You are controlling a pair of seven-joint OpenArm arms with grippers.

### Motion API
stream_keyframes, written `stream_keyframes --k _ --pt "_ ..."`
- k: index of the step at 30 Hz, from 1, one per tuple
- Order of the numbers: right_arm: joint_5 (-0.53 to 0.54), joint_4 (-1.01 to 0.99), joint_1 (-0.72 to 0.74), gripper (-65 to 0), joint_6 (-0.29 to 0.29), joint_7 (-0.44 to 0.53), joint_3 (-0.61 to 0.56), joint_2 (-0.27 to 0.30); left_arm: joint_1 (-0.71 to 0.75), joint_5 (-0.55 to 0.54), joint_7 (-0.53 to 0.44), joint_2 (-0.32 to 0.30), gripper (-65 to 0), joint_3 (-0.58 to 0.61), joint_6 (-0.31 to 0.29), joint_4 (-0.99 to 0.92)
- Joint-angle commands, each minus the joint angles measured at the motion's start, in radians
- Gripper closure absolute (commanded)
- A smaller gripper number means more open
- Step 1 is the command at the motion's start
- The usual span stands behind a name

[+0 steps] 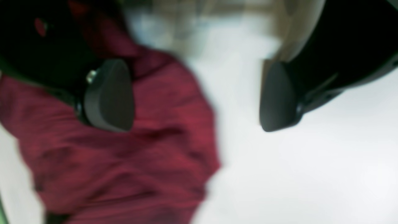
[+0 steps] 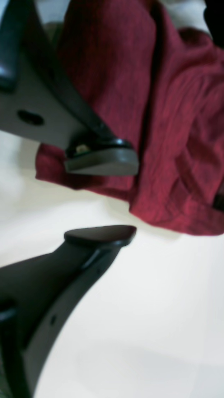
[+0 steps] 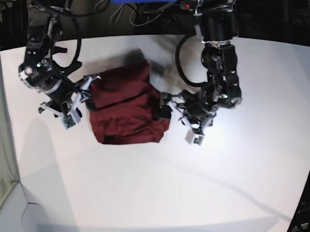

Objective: Layout the t-shirt on the table in an organized manner, then fold the t-shirt properly
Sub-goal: 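Tuck the bundle's loose edge under with the left gripper, squaring it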

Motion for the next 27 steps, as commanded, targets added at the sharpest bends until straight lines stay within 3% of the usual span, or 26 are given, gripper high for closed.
stream_keyframes --k 1,8,17,20,24,27 --pt "0.016 0.015 0.01 -26.9 0.003 0.024 0.001 0.006 -0.011 -0.008 0.003 -0.003 -62.2 0.002 0.0 0.011" --pt "0.012 0.001 0.01 -26.9 0.003 0.024 0.0 0.011 -0.004 -0.018 0.008 -0.003 -62.2 0.002 0.0 0.01" --pt "0.012 -0.034 0.01 -26.9 0.003 0.026 0.0 0.011 -0.003 -0.257 0.002 -0.003 -59.5 0.002 -0.004 -0.085" --pt "0.012 -0.036 0.01 -26.9 0.003 0.026 0.0 0.011 0.002 -0.308 0.0 -0.003 -45.5 0.002 -0.004 -0.088" --pt "0.01 -0.036 0.01 -26.9 0.003 0.026 0.0 0.012 0.02 -0.364 0.0 -0.003 -20.3 -0.005 -0.001 -0.081" --pt "0.01 -0.036 0.01 -26.9 0.003 0.026 0.0 0.012 0.019 -0.397 0.0 -0.035 -6.6 -0.005 0.0 -0.081"
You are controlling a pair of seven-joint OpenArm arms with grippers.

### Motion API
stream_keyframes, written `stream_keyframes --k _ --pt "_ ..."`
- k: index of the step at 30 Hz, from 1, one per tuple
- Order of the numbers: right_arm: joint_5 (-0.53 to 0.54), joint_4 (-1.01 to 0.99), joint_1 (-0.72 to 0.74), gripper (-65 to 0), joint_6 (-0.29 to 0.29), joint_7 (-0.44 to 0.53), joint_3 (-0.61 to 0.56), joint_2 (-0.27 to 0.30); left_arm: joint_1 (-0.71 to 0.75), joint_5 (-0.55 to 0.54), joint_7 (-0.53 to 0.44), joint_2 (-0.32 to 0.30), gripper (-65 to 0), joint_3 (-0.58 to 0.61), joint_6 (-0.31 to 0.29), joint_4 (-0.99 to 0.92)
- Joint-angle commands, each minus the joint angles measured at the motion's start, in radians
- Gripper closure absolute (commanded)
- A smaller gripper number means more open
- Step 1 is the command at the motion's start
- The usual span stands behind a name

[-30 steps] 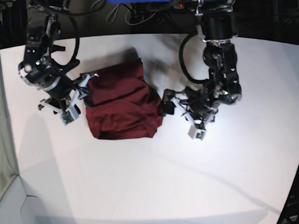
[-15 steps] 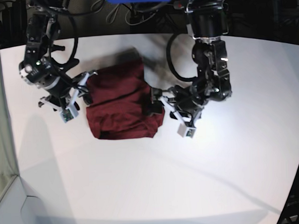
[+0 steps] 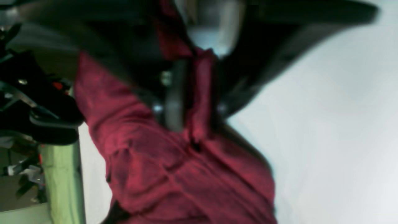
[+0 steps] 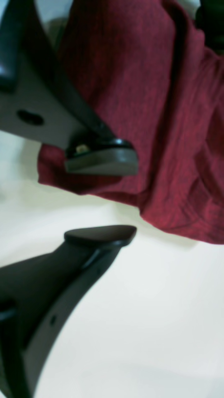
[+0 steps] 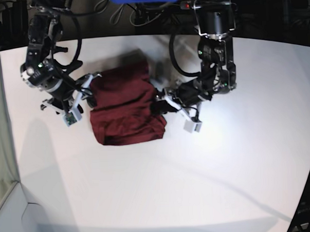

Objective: Layout the t-shirt on the table in an organized manner, then fold the t-shirt properly
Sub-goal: 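Tuck the bundle's loose edge under with the left gripper, squaring it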

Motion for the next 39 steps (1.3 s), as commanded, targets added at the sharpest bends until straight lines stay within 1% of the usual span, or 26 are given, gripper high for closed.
stream_keyframes --k 1,2,3,7,15,19,22,29,31,33,38,39 --pt "0.014 0.013 0.01 -26.9 0.003 0.023 0.002 0.007 -0.022 -0.033 -0.018 -0.013 -3.7 -0.001 -0.005 0.02" --pt "0.014 0.013 0.01 -26.9 0.003 0.023 0.002 0.007 -0.024 -0.033 -0.019 -0.014 -0.5 -0.001 -0.003 0.02" --pt "0.014 0.013 0.01 -26.9 0.003 0.023 0.002 0.007 -0.022 -0.026 -0.034 -0.016 0.0 -0.001 -0.003 0.02" --pt "0.014 0.011 0.01 -26.9 0.003 0.023 0.002 0.007 -0.019 -0.021 -0.102 -0.031 -0.3 0.0 -0.003 0.007" --pt "0.014 0.011 0.01 -26.9 0.003 0.023 0.0 0.007 -0.028 -0.019 -0.168 -0.034 -0.6 0.005 -0.003 -0.006" --pt "0.014 0.011 0.01 -26.9 0.003 0.023 -0.018 0.005 -0.099 -0.021 -0.186 -0.028 -0.6 0.005 -0.003 -0.109" --pt "0.014 0.011 0.007 -26.9 0.003 0.023 -0.041 0.013 -0.15 -0.029 -0.22 -0.028 -0.6 0.0 -0.003 -0.19" --pt "0.014 0.011 0.003 -26.9 0.003 0.023 -0.063 0.019 -0.179 -0.032 -0.22 -0.028 -0.8 0.003 -0.003 -0.203" --pt "0.014 0.011 0.003 -26.9 0.003 0.023 -0.063 0.019 -0.174 -0.033 -0.22 -0.028 -4.5 -0.001 -0.003 -0.203" --pt "0.014 0.011 0.003 -26.9 0.003 0.023 -0.063 0.021 -0.171 -0.055 -0.22 -0.03 -12.6 -0.001 -0.003 -0.203" --pt "0.014 0.011 0.004 -26.9 0.003 0.023 -0.063 0.033 -0.13 -0.167 -0.219 -0.047 -43.9 0.003 -0.003 -0.201" --pt "0.014 0.011 0.004 -26.9 0.003 0.023 -0.063 0.033 -0.122 -0.196 -0.219 -0.057 -48.4 0.005 -0.005 -0.201"
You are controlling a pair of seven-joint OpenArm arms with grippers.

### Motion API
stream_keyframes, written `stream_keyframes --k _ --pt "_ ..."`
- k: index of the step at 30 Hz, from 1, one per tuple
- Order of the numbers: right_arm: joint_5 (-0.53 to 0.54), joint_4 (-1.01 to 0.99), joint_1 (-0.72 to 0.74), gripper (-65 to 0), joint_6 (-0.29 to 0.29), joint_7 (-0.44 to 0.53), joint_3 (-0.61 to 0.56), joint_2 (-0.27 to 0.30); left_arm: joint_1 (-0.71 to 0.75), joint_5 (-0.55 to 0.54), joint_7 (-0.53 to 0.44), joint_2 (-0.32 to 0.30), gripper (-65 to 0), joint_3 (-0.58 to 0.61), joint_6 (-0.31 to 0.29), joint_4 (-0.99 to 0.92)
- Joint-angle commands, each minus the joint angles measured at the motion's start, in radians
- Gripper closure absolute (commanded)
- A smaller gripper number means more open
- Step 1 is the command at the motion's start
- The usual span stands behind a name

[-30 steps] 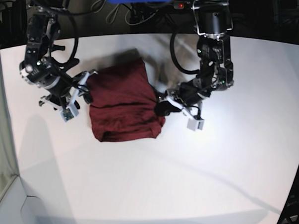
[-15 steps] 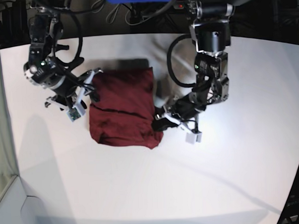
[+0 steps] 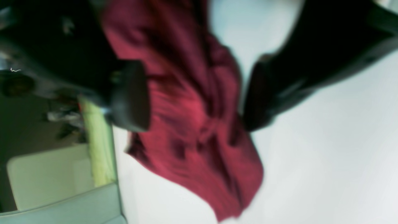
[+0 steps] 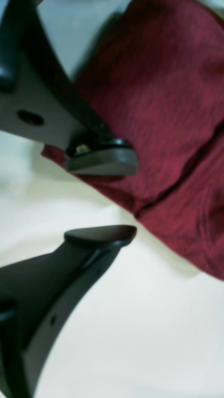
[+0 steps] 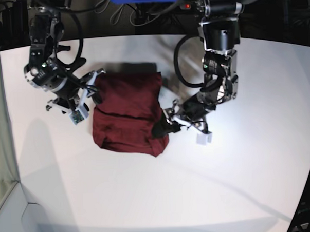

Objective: Layout the t-shirt on the table in an organized manner, then fold the t-shirt properly
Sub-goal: 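Tuck the bundle's loose edge under with the left gripper, squaring it, then lift the left gripper off the bundle and withdraw it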

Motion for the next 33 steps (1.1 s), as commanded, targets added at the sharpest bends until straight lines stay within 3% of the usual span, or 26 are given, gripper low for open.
stream_keyframes --k 1,3,6,11,19,26,33 --pt "0.014 0.015 0.012 -26.9 0.003 0.019 0.001 0.005 -0.012 -0.04 -0.007 -0.013 -52.8 0.0 0.003 0.014" --pt "0.014 0.014 0.015 -26.9 0.003 0.019 0.001 0.005 0.009 -0.12 -0.009 -0.027 -58.8 0.0 0.0 0.016" --pt "0.014 -0.005 0.017 -26.9 0.003 0.019 0.001 0.005 0.034 -0.19 -0.009 -0.056 -62.0 0.002 0.003 0.062" --pt "0.014 -0.031 0.017 -26.9 0.003 0.019 0.001 0.005 0.055 -0.192 -0.009 -0.071 -62.0 0.002 0.006 0.136" --pt "0.014 -0.025 0.018 -26.9 0.003 0.021 0.007 0.007 0.051 -0.155 -0.016 -0.159 -61.9 -0.004 0.006 0.139" --pt "0.019 0.017 0.046 -26.9 0.003 0.021 0.012 0.02 0.075 -0.164 -0.007 -0.151 -61.8 0.005 0.006 0.197" --pt "0.014 0.089 0.055 -26.9 0.003 0.019 0.012 0.02 0.14 -0.158 -0.015 -0.118 -61.8 0.1 0.006 0.352"
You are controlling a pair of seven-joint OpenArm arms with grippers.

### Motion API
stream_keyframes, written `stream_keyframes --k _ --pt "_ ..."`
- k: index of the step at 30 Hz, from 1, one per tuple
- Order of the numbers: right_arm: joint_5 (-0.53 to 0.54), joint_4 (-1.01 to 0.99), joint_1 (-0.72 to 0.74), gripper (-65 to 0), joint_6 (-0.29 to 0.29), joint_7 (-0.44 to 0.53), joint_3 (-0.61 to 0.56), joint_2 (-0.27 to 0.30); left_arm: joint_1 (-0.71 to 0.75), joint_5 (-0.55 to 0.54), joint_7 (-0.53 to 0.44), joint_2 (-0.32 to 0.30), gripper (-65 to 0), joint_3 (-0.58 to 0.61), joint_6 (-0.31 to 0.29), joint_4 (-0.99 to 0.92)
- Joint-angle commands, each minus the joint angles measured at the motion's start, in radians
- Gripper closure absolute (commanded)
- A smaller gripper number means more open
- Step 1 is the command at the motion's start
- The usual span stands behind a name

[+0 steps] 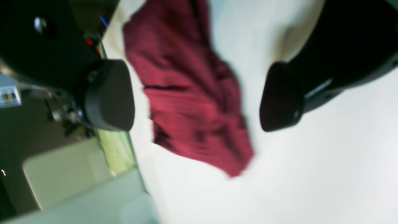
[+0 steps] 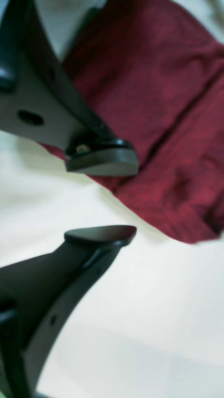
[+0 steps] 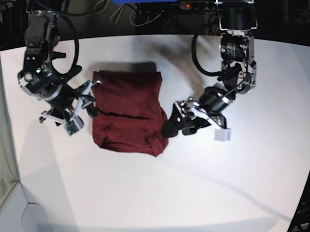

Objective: Layout the t-shirt on the table in an organized manner, then fold the t-shirt properly
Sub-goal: 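Lift the left gripper off the bundle and withdraw it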

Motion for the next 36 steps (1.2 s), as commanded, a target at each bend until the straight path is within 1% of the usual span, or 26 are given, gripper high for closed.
stream_keyframes --k 1,4,9,13,17,21,23,29,32,36 --pt "0.014 0.021 0.012 -26.9 0.003 0.022 0.001 0.006 -0.004 -0.019 -0.016 -0.004 -61.8 0.018 -0.013 0.024" --pt "0.014 0.021 0.015 -26.9 0.003 0.022 0.037 0.003 0.012 -0.018 -0.019 -0.004 -61.8 0.051 -0.013 0.026" --pt "0.014 0.019 0.015 -26.9 0.003 0.022 0.092 0.005 0.058 -0.018 -0.019 -0.008 -61.8 0.025 -0.013 0.03" --pt "0.014 0.004 0.01 -26.9 0.003 0.022 0.135 0.002 0.092 -0.016 -0.018 -0.012 -61.8 0.04 -0.013 0.021" --pt "0.015 -0.039 0.007 -26.9 0.003 0.022 0.142 0.002 0.099 0.031 -0.019 -0.002 -61.8 0.058 -0.013 0.007" --pt "0.017 -0.097 0.006 -26.9 0.003 0.022 0.142 0.002 0.101 0.094 -0.019 0.041 -61.8 0.057 -0.013 0.007" --pt "0.017 -0.113 0.006 -26.9 0.003 0.022 0.142 0.002 0.101 0.122 -0.019 0.05 -61.8 0.057 -0.013 0.006" --pt "0.018 -0.174 0.003 -26.9 0.003 0.022 0.136 -0.001 0.122 0.222 -0.007 0.139 -61.8 0.072 -0.013 0.006" --pt "0.02 -0.182 -0.013 -26.9 0.003 0.022 0.135 -0.003 0.131 0.237 -0.007 0.15 -61.8 0.12 -0.013 0.007" --pt "0.02 -0.185 -0.017 -26.9 0.003 0.022 0.133 -0.024 0.165 0.231 -0.008 0.142 -61.8 0.209 -0.013 0.02"
